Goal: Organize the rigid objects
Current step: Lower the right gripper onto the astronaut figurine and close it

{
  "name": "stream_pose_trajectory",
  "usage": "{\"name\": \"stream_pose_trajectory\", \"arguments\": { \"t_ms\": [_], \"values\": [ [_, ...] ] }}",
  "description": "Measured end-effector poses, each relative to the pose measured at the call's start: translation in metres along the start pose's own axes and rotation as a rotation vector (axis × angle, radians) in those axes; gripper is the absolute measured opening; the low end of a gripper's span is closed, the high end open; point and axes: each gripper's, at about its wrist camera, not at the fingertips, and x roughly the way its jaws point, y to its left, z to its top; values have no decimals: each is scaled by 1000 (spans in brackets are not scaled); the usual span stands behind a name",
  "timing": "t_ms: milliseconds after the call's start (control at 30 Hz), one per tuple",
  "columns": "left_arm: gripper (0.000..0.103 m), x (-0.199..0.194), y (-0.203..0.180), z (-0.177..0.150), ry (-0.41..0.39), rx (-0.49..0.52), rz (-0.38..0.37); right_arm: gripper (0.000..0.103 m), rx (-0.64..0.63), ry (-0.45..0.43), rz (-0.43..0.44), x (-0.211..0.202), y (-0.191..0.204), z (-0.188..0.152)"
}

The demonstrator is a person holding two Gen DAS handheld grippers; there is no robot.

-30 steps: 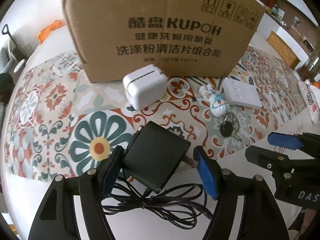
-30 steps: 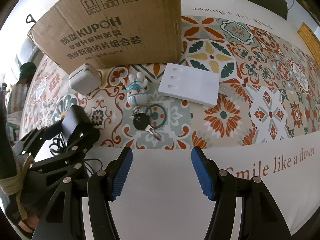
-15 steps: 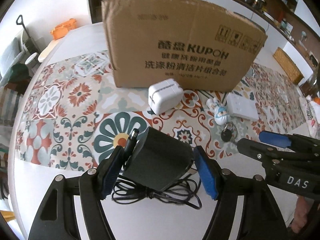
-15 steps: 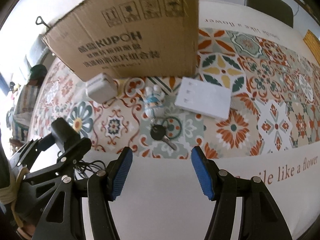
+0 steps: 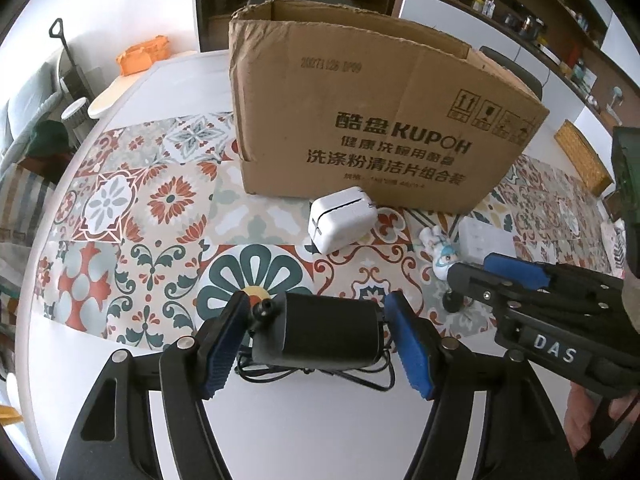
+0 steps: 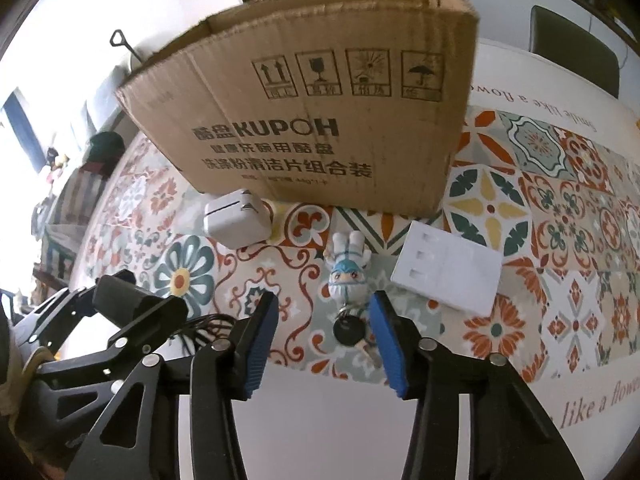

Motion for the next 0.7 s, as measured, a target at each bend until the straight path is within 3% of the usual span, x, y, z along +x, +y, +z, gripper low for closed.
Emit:
{"name": "stream_pose_trajectory", "arguments": {
  "t_ms": [700],
  "values": [
    [69, 8, 7, -1, 19, -36, -3, 37, 6, 57, -47, 44, 2, 14]
  ]
}}
